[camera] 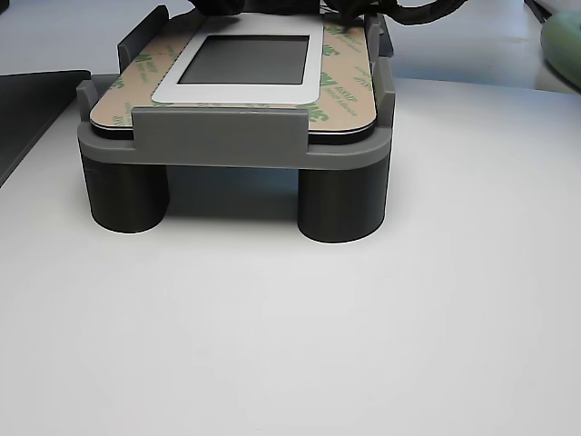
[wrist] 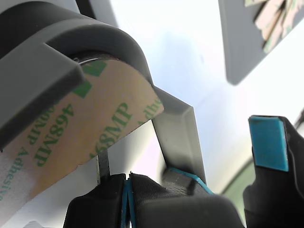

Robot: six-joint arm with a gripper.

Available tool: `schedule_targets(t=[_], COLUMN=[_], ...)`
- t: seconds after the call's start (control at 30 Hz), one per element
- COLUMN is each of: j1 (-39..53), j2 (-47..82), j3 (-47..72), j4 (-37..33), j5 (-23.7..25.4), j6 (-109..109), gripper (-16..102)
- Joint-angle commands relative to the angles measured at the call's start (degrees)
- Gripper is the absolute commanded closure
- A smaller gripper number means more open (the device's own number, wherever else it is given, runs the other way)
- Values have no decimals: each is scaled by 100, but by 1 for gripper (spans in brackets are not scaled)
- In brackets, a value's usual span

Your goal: Peel off protective film from adhesive tape.

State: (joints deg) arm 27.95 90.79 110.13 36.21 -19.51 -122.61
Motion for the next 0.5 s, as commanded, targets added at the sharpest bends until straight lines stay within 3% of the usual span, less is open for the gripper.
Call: schedule_targets(t=[0.0,0.47], j1=[-35,18], j2=[158,255], j3=[-114,0], j4=[-53,-141], j5=[-26,-18], j6=[9,-26], gripper=[96,95])
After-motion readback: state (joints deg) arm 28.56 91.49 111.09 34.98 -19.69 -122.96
